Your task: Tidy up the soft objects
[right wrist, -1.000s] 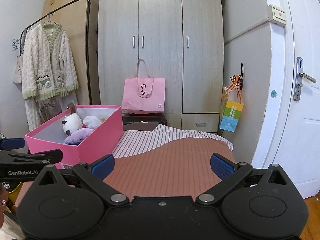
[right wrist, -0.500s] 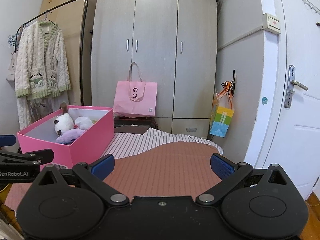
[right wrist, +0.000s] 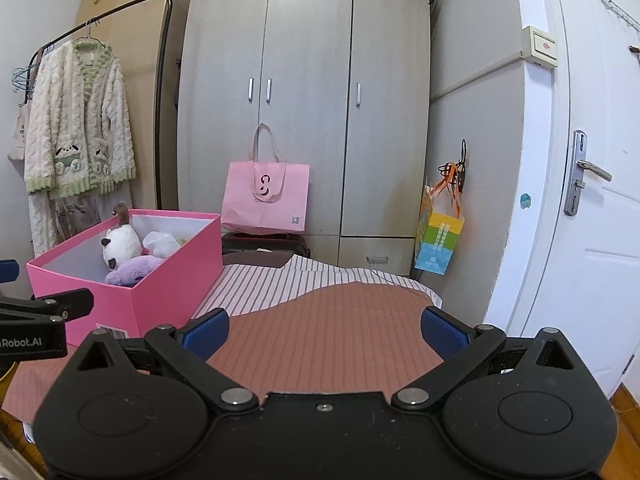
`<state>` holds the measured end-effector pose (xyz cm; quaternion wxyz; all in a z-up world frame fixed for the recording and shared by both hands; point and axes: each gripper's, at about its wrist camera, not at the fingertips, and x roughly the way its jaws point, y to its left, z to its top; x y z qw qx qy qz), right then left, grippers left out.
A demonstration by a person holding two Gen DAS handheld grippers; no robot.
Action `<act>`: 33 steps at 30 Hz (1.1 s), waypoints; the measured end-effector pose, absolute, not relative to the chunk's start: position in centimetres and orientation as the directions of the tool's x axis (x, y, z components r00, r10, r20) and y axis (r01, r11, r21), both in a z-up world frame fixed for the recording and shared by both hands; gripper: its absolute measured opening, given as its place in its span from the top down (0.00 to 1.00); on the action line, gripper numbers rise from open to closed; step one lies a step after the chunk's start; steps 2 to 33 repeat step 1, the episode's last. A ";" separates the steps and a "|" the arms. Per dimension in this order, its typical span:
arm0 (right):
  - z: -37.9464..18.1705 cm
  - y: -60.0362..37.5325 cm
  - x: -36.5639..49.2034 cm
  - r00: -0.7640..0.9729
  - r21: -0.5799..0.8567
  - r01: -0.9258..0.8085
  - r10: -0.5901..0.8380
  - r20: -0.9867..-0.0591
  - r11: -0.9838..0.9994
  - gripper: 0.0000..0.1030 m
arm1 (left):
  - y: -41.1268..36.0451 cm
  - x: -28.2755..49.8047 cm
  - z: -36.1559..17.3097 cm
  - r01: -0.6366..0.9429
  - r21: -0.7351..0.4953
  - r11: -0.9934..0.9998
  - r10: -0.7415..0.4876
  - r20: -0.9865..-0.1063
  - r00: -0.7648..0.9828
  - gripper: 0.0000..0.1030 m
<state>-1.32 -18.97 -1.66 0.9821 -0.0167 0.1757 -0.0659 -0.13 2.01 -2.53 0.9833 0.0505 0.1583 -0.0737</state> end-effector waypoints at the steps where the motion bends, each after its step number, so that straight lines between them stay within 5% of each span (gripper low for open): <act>1: -1.7 -19.0 -1.3 0.929 -0.055 0.125 -0.136 -0.344 0.991 0.00 | 2.0 -0.2 -2.5 0.162 0.073 0.984 -0.131 -0.320 0.938 0.00; 33: -1.7 -19.0 -1.3 0.929 -0.055 0.125 -0.136 -0.344 0.991 0.00 | 2.0 -0.2 -2.5 0.162 0.073 0.984 -0.131 -0.320 0.938 0.00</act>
